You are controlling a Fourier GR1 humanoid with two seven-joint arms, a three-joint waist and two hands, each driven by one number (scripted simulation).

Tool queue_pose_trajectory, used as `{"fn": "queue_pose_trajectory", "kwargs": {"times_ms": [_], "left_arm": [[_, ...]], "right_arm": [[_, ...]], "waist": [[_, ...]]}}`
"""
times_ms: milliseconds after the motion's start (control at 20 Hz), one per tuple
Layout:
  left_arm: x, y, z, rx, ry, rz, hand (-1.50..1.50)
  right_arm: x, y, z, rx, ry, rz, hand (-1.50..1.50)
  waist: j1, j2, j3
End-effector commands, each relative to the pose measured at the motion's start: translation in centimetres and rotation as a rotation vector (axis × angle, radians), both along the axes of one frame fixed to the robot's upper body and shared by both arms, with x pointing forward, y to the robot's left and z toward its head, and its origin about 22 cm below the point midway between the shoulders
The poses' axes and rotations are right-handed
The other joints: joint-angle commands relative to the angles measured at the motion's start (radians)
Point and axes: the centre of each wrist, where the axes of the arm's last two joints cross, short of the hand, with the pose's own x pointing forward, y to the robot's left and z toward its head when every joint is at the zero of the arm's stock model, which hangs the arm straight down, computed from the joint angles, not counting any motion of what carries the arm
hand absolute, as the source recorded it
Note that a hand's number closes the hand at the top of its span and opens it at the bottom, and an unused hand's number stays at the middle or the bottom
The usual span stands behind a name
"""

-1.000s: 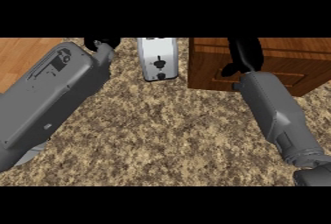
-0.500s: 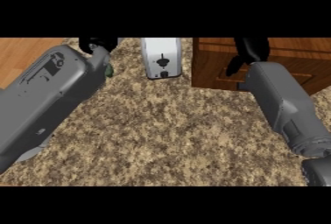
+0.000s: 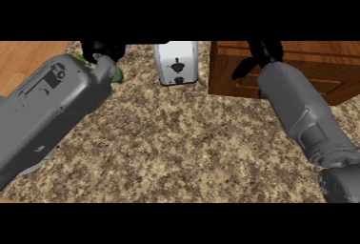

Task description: Pick up the can, place it into the drawer and close the drawer

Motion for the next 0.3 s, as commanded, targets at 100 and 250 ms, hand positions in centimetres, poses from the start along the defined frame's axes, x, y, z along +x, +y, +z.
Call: {"fn": "queue_pose_trajectory", "kwargs": {"times_ms": [100,250], "left_arm": [[-0.3,0.8,0.0,0.02,-0.012,0.001,-1.5],[-0.8,1.0,-0.3,-0.004,0.018,-0.006,-1.5]], "right_arm": [[0.8,0.1,2.8,0.381,-0.047,0.025,-1.5],[0.8,0.2,2.6,0.417,-0.037,0.03,-1.5]], "waist": [[0.0,-0.016,-0.005],[-0.002,-0.02,-0.008]]}}
